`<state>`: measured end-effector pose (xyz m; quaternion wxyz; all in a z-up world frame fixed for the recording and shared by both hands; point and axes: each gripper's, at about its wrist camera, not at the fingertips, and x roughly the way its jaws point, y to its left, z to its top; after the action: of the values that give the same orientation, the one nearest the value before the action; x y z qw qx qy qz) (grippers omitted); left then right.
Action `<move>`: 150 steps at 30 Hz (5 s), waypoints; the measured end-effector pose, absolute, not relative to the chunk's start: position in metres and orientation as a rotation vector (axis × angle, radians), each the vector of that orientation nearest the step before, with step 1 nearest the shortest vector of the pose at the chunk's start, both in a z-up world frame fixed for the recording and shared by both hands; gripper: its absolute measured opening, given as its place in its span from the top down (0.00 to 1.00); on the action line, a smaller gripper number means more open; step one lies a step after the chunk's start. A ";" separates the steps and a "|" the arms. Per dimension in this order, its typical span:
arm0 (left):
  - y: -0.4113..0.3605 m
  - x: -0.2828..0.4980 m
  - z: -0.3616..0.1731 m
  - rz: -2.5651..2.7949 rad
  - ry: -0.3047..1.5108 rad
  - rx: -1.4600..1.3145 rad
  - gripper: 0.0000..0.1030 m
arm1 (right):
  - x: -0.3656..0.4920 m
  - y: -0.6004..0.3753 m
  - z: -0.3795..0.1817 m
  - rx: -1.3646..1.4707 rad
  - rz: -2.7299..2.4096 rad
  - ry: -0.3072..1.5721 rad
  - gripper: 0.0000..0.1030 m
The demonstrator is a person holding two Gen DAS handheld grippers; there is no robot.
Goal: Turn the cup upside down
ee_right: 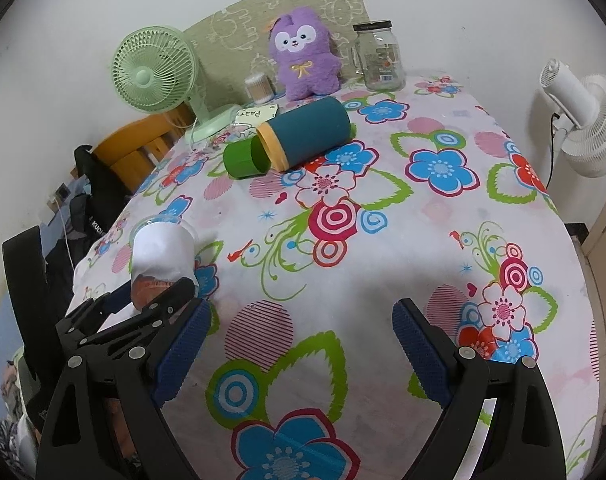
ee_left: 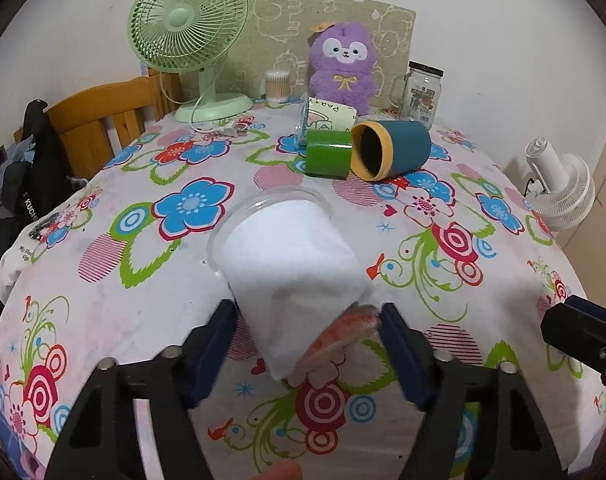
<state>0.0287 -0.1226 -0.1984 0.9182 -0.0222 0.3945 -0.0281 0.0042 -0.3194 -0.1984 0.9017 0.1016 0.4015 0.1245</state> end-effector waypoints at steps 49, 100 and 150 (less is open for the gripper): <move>-0.086 0.013 -0.145 -0.055 0.730 -0.098 0.34 | 0.008 -0.287 -0.190 0.151 0.309 0.820 0.09; -0.035 -0.015 -0.036 0.060 0.382 -0.114 0.00 | -0.016 -0.229 -0.046 0.036 0.392 0.389 0.00; -0.011 -0.047 0.017 0.058 0.215 -0.125 0.00 | -0.050 -0.208 -0.002 -0.017 0.380 0.244 0.00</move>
<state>-0.0469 -0.0110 0.0171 0.9919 -0.0623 0.1073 0.0290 -0.0499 -0.2079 -0.0017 0.9746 -0.0086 0.1208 0.1884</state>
